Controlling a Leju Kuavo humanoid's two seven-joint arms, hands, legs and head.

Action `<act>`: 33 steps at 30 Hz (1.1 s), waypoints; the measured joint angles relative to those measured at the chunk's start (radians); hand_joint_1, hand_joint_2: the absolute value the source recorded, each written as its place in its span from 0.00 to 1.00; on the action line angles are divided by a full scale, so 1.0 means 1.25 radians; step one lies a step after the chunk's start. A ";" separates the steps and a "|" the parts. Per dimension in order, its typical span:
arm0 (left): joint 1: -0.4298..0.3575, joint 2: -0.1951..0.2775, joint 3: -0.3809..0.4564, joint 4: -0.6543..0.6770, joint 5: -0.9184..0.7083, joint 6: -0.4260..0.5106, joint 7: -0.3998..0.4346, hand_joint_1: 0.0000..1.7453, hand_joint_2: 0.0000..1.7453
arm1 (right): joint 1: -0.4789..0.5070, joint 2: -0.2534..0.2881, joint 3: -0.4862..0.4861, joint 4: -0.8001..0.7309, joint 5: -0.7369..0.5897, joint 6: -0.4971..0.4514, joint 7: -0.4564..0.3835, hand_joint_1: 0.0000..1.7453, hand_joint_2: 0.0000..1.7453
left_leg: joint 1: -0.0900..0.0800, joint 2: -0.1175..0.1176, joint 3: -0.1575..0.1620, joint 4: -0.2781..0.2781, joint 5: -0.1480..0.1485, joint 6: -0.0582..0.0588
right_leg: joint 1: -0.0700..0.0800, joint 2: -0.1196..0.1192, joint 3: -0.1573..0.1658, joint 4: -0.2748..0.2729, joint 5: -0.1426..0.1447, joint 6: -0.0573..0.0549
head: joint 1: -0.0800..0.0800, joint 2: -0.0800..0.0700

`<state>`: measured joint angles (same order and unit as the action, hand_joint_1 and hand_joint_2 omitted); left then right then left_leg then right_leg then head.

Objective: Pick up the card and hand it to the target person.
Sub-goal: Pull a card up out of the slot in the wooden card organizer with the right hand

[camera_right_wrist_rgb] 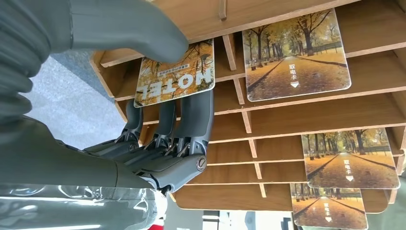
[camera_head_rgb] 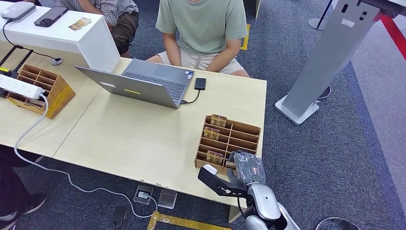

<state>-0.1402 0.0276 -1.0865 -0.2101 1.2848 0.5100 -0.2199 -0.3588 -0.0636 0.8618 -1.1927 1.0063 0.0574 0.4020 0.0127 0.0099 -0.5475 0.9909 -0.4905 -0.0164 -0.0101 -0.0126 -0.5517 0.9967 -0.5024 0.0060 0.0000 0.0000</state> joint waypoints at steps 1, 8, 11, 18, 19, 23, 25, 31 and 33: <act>0.000 0.000 -0.001 0.000 -0.001 -0.001 0.001 0.00 0.00 | 0.000 -0.001 0.000 -0.001 -0.001 0.000 0.001 0.64 1.00 | 0.000 0.000 0.000 0.000 0.000 0.000 | 0.000 0.000 0.000 0.000 0.000 0.000 | 0.000 0.000; 0.000 -0.005 -0.004 0.000 -0.004 -0.001 0.009 0.00 0.00 | 0.004 -0.005 -0.005 -0.012 -0.009 -0.001 0.008 0.76 1.00 | 0.000 0.000 -0.001 0.002 -0.001 0.000 | 0.000 -0.001 -0.001 0.001 -0.001 0.000 | 0.000 0.000; 0.000 -0.005 -0.004 0.000 -0.005 -0.002 0.009 0.00 0.00 | 0.007 -0.008 -0.008 -0.021 -0.013 0.000 0.011 0.80 1.00 | 0.000 0.000 -0.002 0.002 -0.001 0.000 | 0.000 -0.002 -0.001 0.002 -0.001 0.001 | 0.000 0.000; -0.001 -0.003 -0.004 0.002 -0.007 -0.004 0.009 0.00 0.00 | 0.014 -0.017 -0.018 -0.054 -0.021 0.000 0.018 0.83 1.00 | 0.000 -0.001 -0.002 0.002 -0.001 0.000 | 0.000 -0.002 -0.001 0.002 -0.001 0.001 | 0.000 0.000; -0.001 -0.003 -0.003 0.002 -0.007 -0.003 0.010 0.00 0.00 | 0.015 -0.021 -0.023 -0.070 -0.024 -0.002 0.020 0.84 1.00 | 0.000 -0.001 -0.002 0.002 -0.001 0.000 | 0.000 -0.002 -0.001 0.002 -0.001 0.001 | 0.000 0.000; -0.001 -0.005 -0.002 0.002 -0.008 -0.001 0.017 0.00 0.00 | 0.020 -0.047 -0.053 -0.165 -0.034 -0.005 0.033 0.85 1.00 | 0.000 -0.001 -0.003 0.003 -0.001 0.000 | 0.000 -0.002 -0.002 0.002 -0.001 0.001 | 0.000 0.000; -0.001 -0.006 0.000 0.002 -0.008 0.000 0.016 0.00 0.00 | 0.022 -0.060 -0.072 -0.210 -0.035 0.000 0.043 0.85 1.00 | 0.000 -0.001 -0.003 0.003 -0.001 0.000 | 0.000 -0.002 -0.002 0.003 -0.002 0.001 | 0.000 0.000; -0.001 -0.009 0.003 0.001 -0.013 -0.005 0.011 0.00 0.00 | 0.026 -0.088 -0.136 -0.318 -0.021 -0.010 0.053 0.84 1.00 | 0.000 -0.002 -0.003 0.004 -0.001 0.000 | 0.000 -0.003 -0.002 0.003 -0.002 0.001 | 0.000 0.000; -0.001 -0.009 0.002 0.001 -0.015 -0.009 0.008 0.00 0.00 | 0.027 -0.095 -0.157 -0.343 -0.015 -0.017 0.054 0.83 1.00 | 0.000 -0.002 -0.003 0.004 -0.001 0.000 | 0.000 -0.003 -0.002 0.003 -0.002 0.001 | 0.000 0.000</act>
<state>-0.1415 0.0163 -1.0842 -0.2083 1.2662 0.4986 -0.2095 -0.3248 -0.1820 0.6661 -1.6220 0.9880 0.0356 0.4700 0.0125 0.0071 -0.5517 0.9959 -0.4922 -0.0163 -0.0103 -0.0166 -0.5548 1.0006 -0.5046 0.0071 0.0000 0.0000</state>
